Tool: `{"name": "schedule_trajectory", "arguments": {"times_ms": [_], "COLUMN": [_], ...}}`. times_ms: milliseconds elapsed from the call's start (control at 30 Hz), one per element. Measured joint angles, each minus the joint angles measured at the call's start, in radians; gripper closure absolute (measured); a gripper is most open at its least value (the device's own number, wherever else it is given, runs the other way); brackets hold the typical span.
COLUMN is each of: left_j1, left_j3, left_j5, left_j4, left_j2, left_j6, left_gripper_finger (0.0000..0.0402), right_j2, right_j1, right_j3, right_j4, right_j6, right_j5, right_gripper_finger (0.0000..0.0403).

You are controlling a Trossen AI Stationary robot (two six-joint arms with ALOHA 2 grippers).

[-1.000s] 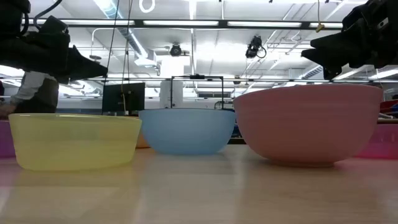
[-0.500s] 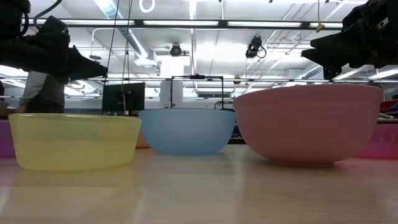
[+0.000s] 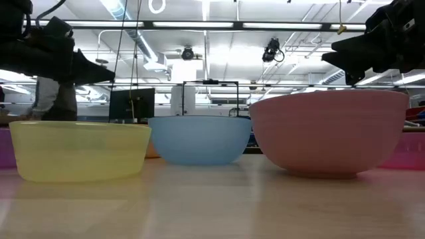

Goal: Nest bowls inside each other

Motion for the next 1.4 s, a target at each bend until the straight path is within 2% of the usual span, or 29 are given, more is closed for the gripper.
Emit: {"name": "schedule_trajectory", "arguments": {"times_ms": [100,167,233,367,500,567,700,800,900,1033,1133,1233,1400], "left_j1": [0.0,0.0,0.0,0.001,0.0,0.0,0.0,0.0,0.0,0.0,0.001,0.001,0.001], "left_j3": [0.0,0.0,-0.001,-0.001,-0.001,-0.001,-0.001,-0.001,-0.001,-0.001,-0.001,-0.001,-0.001], "left_j5": [-0.021,-0.026,-0.044,-0.082,-0.03,0.012,0.107,0.114,0.114,0.114,0.078,0.015,0.028], "left_j4": [0.0,0.001,0.002,0.04,0.046,0.073,0.244,0.347,0.426,0.478,0.477,0.485,0.482], "left_j2": [0.0,0.0,0.0,0.0,0.0,0.0,0.0,0.0,0.0,0.0,0.0,0.0,0.0], "left_j6": [0.277,0.384,0.438,0.446,0.216,0.079,-0.259,-0.29,-0.289,-0.351,-0.319,-0.296,-0.464], "left_gripper_finger": [0.0273,0.0273,0.0273,0.0273,0.0273,0.0273,0.0273,0.0273,0.0273,0.0273,0.0273,0.0273,0.0273], "right_j2": [0.0,0.0,0.0,0.0,0.0,0.0,0.001,-0.001,-0.001,0.0,0.0,0.001,0.001], "right_j1": [0.0,0.0,0.0,0.0,0.0,0.0,0.0,0.001,0.001,0.001,0.001,0.001,0.0], "right_j3": [0.0,0.0,0.0,0.0,0.0,0.0,0.024,0.045,0.05,0.052,0.052,0.052,0.053], "right_j4": [0.0,0.0,0.006,0.086,0.234,0.322,0.482,0.632,0.768,0.786,0.714,0.644,0.591], "right_j6": [0.0,0.0,0.0,0.036,0.164,0.108,-0.041,-0.014,0.096,0.208,0.275,0.283,0.276], "right_j5": [0.0,0.0,0.001,0.001,-0.002,-0.04,-0.232,-0.342,-0.433,-0.485,-0.429,-0.305,-0.033], "right_gripper_finger": [0.0251,0.0251,0.0251,0.0251,0.0251,0.0251,0.0251,0.0251,0.0251,0.0251,0.0251,0.0251,0.0251]}}
